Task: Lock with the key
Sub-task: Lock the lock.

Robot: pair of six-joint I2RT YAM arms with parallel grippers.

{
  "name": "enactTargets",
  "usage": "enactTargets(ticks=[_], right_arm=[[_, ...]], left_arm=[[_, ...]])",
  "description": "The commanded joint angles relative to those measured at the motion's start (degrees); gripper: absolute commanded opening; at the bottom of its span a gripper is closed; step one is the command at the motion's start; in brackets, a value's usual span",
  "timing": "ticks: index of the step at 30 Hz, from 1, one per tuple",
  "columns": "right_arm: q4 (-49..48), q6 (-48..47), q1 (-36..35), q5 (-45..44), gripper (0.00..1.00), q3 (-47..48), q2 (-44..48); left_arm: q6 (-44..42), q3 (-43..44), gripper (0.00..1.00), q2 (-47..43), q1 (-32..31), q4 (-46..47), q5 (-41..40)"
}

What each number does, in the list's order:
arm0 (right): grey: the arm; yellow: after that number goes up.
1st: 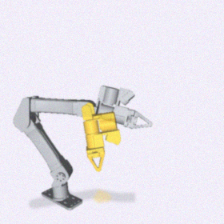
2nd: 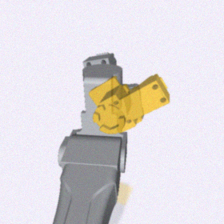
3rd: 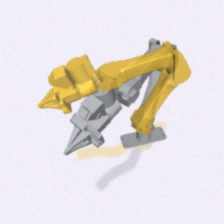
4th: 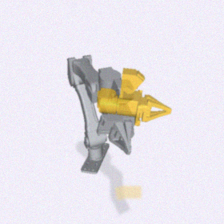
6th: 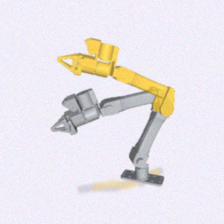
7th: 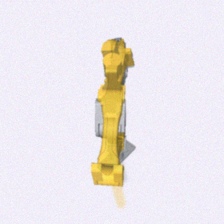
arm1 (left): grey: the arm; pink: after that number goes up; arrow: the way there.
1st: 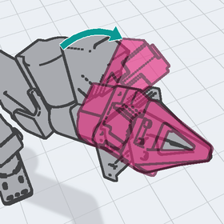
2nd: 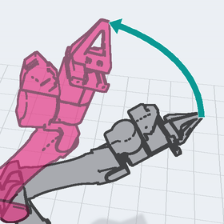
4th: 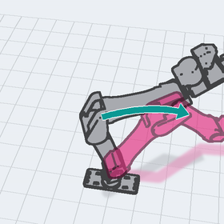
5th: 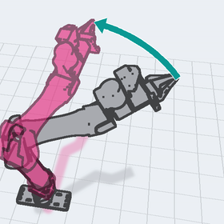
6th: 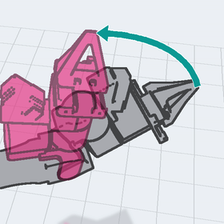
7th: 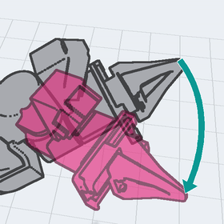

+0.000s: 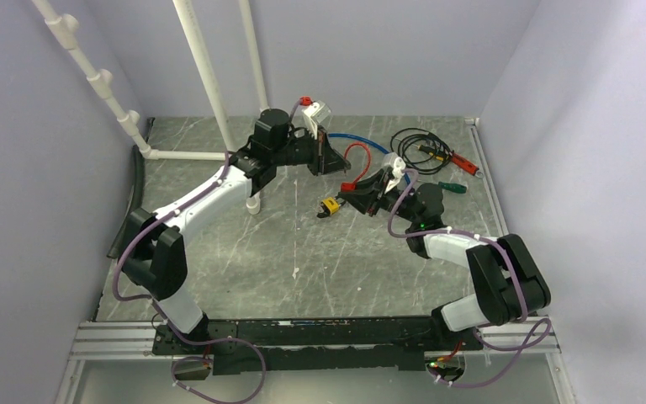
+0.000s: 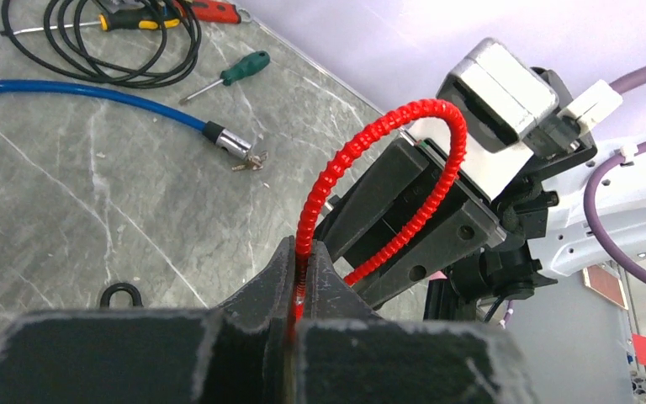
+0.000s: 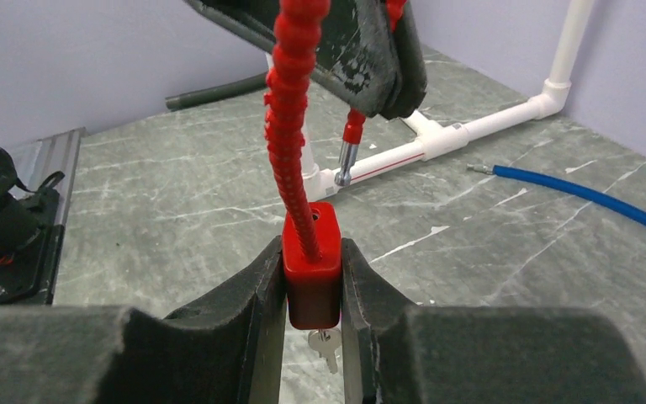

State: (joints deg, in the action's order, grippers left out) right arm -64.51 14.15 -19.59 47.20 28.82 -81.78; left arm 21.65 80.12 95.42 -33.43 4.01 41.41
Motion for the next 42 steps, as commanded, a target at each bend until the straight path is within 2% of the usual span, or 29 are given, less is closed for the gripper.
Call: enactTargets(ticks=[1, 13, 31, 42], right_arm=[[-6.1, 5.3, -0.3, -1.3, 0.0, 1.0, -0.7], [-8.1, 11.0, 1.0, -1.5, 0.0, 1.3, -2.7], [-8.9, 10.4, 1.5, 0.4, 0.0, 1.2, -2.4], [-9.7, 11.3, 2.5, 0.6, 0.0, 0.9, -2.3]], left_arm=[[0.4, -1.0, 0.0, -1.7, -0.7, 2.5, 3.5], [-0.6, -2.0, 0.0, -1.4, -1.3, 2.6, 4.0], [-3.3, -3.1, 0.0, -0.4, -3.0, 1.2, 2.6], [-8.1, -3.4, 0.0, -1.4, -3.0, -2.6, 0.8]])
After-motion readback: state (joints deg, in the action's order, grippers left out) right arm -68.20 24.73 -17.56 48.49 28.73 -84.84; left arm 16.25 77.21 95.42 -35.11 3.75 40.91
